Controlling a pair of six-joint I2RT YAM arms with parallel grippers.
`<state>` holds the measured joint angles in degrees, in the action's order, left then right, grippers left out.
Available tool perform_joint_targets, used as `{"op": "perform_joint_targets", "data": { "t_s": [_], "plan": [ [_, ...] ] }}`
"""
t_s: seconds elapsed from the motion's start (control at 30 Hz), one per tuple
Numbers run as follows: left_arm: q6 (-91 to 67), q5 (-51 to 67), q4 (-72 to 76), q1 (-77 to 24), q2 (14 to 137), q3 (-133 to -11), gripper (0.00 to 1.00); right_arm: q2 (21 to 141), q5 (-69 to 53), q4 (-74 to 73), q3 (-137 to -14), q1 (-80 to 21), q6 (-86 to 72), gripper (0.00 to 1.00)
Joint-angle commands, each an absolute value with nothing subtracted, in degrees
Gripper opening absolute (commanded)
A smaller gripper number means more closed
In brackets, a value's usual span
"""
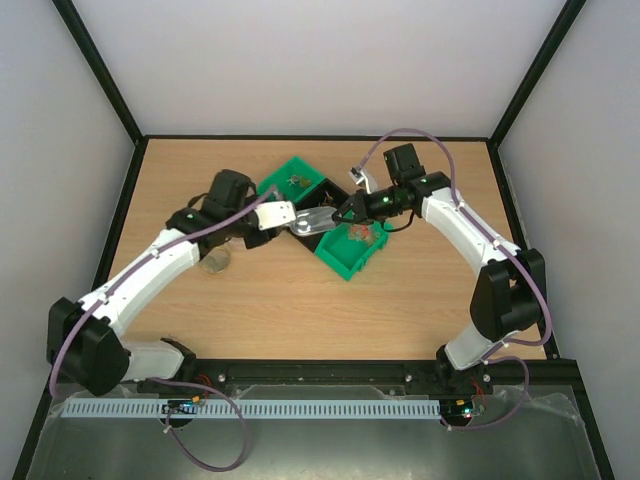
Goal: Pack the candies
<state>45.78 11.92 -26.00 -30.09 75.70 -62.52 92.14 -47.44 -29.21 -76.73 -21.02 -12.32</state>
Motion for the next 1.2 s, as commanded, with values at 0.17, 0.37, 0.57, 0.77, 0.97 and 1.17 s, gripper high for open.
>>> {"op": "perform_joint_targets", "data": {
  "t_s": [0.17,0.37,0.57,0.77,0.97,1.17],
  "plan": [
    [43.56,35.43,-22.32,-21.06,63.0,-55.75,0.59,92.38,-59.66,-32.99,-78.99,-20.28,-6.22,0.01],
    [42.35,41.33,-20.91,-20.48,58.67,-53.0,0.51,92.22,-64.37,-34.31,-78.69,-20.1,-1.67,0.01],
    [41.64,42.62,-20.37,-21.4,59.09,-52.23,0.41,92.37,-66.22,-33.7,-78.61,-20.08,-1.82,0.01],
    [41.56,40.5,-18.58,-23.82,59.0,-51.2,0.36,92.49,-66.63,-33.75,-78.5,-20.06,-1.95,0.01],
    [41.35,39.69,-18.33,-25.14,59.63,-51.1,0.27,92.4,-66.9,-33.65,-78.24,-20.06,-1.98,0.01],
    [42.37,39.29,-18.75,-25.14,59.75,-50.91,0.16,92.37,-67.23,-33.66,-77.91,-20.04,-1.99,0.02]
  ]
}}
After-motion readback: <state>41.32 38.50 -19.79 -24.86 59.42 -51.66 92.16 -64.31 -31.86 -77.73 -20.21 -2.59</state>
